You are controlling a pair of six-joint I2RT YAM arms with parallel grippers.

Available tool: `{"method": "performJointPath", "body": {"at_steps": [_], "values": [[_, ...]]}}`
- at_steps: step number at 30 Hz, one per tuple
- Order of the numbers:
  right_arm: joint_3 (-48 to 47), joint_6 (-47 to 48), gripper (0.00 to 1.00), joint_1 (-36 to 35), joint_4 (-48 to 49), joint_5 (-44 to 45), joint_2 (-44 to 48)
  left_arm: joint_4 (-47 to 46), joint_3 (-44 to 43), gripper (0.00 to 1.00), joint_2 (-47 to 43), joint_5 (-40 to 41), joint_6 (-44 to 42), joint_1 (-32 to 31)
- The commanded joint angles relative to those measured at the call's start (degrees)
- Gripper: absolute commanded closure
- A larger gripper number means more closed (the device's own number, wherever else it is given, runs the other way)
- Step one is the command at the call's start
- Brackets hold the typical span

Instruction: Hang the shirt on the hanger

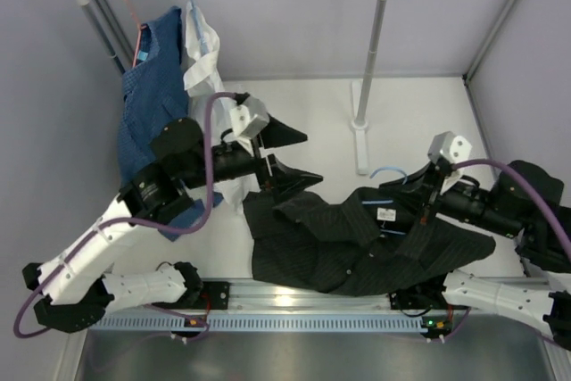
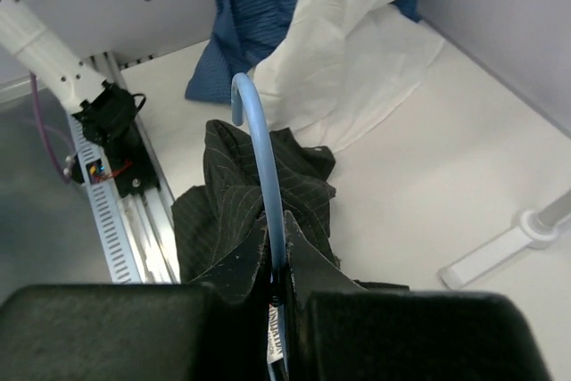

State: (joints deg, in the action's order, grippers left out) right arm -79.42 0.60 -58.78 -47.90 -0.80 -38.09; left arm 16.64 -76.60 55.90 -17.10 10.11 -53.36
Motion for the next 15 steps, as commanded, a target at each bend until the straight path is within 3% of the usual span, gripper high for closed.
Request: {"method": "performJointPath", "body": {"at_steps": [1, 6, 11, 15], "values": [[1.6, 1.6, 1.00, -1.0, 8.6, -7.4, -0.4, 9.3, -5.6, 0.02, 10.2, -16.6, -8.3, -0.2], [5.3, 1.2, 1.00, -1.0, 14.3, -8.7, 0.1, 11.0, -5.1, 0.05, 16.8, -26.4, -12.2, -0.5], [9.7, 2.0, 1.00, -1.0, 19.8, -11.2, 2.5, 10.9, -4.4, 0.18, 19.7, -34.9, -12.3, -0.9], [10.8, 2.3, 1.00, -1.0, 20.2, -8.9, 2.2, 10.3, -3.6, 0.19, 20.3, -39.9, -12.6, -1.5]]}}
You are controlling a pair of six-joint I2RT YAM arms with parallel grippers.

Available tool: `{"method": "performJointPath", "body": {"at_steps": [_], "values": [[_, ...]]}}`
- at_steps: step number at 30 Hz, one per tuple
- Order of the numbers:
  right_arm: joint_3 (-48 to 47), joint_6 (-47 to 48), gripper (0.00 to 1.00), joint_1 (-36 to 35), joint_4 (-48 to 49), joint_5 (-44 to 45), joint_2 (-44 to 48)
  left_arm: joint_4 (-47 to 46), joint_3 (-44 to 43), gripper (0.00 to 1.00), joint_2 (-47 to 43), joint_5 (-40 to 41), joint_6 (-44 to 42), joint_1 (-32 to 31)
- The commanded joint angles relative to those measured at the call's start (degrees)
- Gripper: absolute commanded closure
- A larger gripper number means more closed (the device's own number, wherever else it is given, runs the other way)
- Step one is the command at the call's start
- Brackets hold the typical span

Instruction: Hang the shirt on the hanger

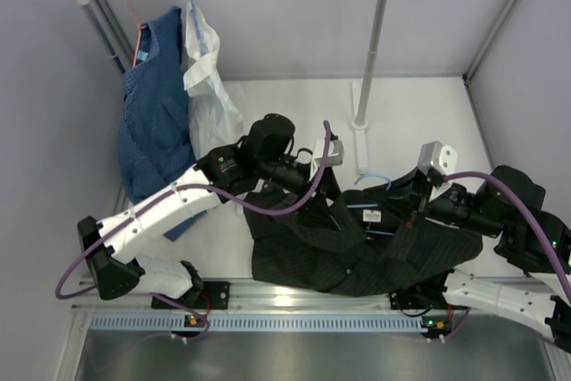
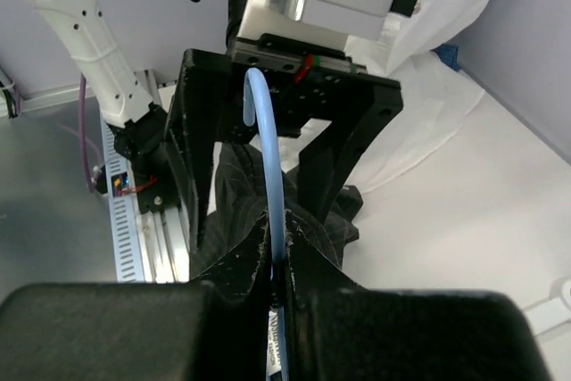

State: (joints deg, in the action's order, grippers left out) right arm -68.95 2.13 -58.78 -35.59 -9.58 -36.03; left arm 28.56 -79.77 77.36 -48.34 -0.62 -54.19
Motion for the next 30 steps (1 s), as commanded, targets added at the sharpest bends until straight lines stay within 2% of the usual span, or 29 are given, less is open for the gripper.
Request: {"method": "performJointPath", "body": {"at_steps": [1, 2, 4, 6, 8, 10, 12, 13, 14, 19, 23, 25, 28, 30], "values": [[0.6, 0.8, 1.00, -0.9, 8.1, 0.3, -0.1, -2.4, 0.1, 0.21, -1.3, -8.8, -1.4, -0.9], [1.0, 0.7, 1.00, -1.0, 8.6, 0.6, -0.2, -3.1, 0.6, 0.22, -1.4, -8.1, -0.8, -0.9], [1.5, 0.2, 1.00, -1.0, 10.3, 1.8, -0.1, -3.9, 1.4, 0.38, -1.4, -6.4, -0.1, -1.3], [2.5, -0.6, 1.00, -1.0, 11.8, 3.9, 0.1, -4.6, 1.9, 0.47, -1.6, -3.9, 0.4, -1.3], [3.5, -1.3, 1.00, -1.0, 14.1, 6.1, 0.8, -6.0, 2.9, 0.48, -2.0, -2.8, 0.4, -1.3], [4.2, -1.7, 1.00, -1.0, 15.5, 8.5, 1.7, -6.3, 3.2, 0.53, -2.4, -1.7, 0.4, -1.3], [5.3, -3.5, 1.00, -1.0, 17.5, 11.4, 2.4, -6.7, 3.4, 0.67, -2.9, 0.6, 0.4, -1.3], [5.7, -3.6, 1.00, -1.0, 17.7, 11.6, 3.1, -6.8, 3.7, 0.79, -3.5, 1.7, 0.4, -1.3], [6.3, -3.7, 1.00, -1.0, 18.1, 11.7, 3.2, -7.3, 3.8, 0.83, -3.9, 3.0, 2.2, -1.3], [8.3, -4.2, 1.00, -1.0, 19.3, 10.1, 4.5, -10.4, 5.6, 0.89, -6.8, 9.4, 3.4, -1.3], [9.4, -4.3, 1.00, -1.0, 19.5, 10.1, 5.2, -14.7, 8.0, 0.77, -9.3, 12.5, 4.8, -1.3], [10.0, -4.3, 1.00, -1.0, 19.6, 10.6, 5.5, -17.3, 9.7, 0.77, -10.8, 13.4, 5.5, -1.3], [10.5, -4.3, 1.00, -1.0, 19.5, 11.3, 5.8, -19.7, 11.5, 0.87, -12.3, 14.0, 5.8, -1.3], [10.7, -4.6, 1.00, -1.0, 19.5, 11.2, 5.8, -19.9, 11.7, 1.00, -12.5, 14.0, 5.7, -1.2]]}}
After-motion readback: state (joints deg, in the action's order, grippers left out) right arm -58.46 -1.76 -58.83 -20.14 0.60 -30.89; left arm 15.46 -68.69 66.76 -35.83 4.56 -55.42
